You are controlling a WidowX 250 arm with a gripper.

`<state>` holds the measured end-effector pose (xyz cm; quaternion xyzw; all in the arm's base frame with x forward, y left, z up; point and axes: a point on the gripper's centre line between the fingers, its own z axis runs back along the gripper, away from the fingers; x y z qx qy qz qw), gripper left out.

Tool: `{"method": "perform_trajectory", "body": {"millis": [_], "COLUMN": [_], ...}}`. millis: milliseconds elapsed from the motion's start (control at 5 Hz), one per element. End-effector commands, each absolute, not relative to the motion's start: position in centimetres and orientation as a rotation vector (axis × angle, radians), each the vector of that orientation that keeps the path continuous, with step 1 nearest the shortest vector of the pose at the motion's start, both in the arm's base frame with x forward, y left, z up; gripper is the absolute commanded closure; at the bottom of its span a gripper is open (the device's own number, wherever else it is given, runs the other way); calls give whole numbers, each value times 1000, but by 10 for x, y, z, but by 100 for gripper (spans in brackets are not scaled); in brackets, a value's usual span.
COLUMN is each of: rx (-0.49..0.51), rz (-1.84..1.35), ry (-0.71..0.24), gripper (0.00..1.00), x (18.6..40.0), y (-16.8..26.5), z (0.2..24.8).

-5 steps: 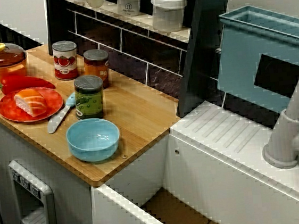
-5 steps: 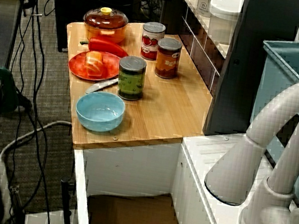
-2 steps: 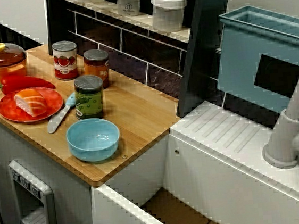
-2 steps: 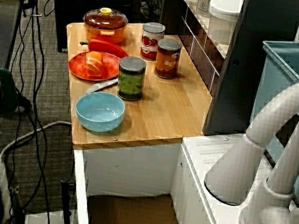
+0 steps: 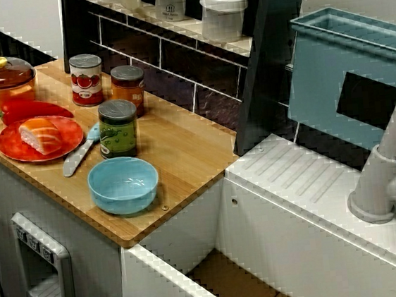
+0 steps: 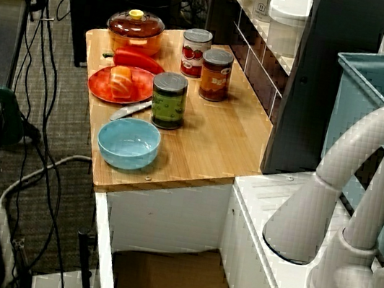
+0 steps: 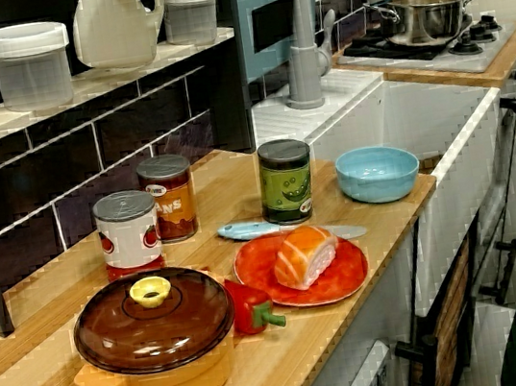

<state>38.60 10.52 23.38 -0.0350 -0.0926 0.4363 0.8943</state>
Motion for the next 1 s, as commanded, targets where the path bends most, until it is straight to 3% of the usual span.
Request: {"method": "perform_trajectory", "body": {"millis": [0,800], "rx": [-69,-58], "rz": [900,916], "ry": [-263,-213], "gripper": [100,100], "x": [390,418], "y": [102,102], "z": [244,231]}}
